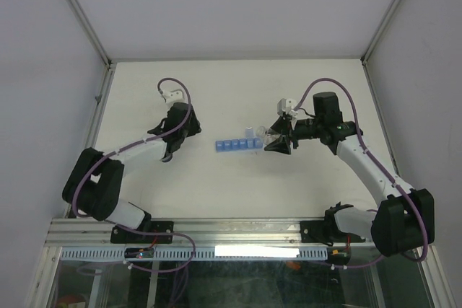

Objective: Sort the pills into containers

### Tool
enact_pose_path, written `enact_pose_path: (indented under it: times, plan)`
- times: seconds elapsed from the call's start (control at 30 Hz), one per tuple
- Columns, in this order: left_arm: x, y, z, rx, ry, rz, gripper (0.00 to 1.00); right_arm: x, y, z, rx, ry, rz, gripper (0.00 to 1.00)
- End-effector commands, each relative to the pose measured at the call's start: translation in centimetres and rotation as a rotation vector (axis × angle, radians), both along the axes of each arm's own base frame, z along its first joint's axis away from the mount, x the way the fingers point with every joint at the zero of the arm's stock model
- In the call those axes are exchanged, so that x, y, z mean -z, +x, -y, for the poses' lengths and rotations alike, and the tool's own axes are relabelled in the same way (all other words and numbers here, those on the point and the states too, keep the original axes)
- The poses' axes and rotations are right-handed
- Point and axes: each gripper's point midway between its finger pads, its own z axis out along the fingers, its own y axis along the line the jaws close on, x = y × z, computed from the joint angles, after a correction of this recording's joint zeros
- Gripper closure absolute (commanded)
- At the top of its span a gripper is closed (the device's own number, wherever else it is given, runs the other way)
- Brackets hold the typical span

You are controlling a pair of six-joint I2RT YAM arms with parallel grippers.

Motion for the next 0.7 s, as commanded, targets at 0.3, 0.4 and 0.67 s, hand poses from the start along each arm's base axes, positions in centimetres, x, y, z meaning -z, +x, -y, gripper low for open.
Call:
enact_pose_path:
  times: [0.3, 0.4, 0.67]
  plan:
    - [4.9, 2.4, -2.0, -0.06, 0.192, -0.137, 0.36, -1.1, 0.8, 0.5, 0.022, 0.024, 0.038, 1.0]
    - [3.1, 2.4, -1.2, -0.035, 0.147, -0.112, 0.18, -1.2, 0.8, 0.6, 0.026, 0.028, 0.036, 1.0]
    - [-7.3, -1.6, 6.0, 0.401, -0.212, 0.24, 0.09, -3.4, 0.9, 1.4, 0.042, 0.106, -0.002, 1.0]
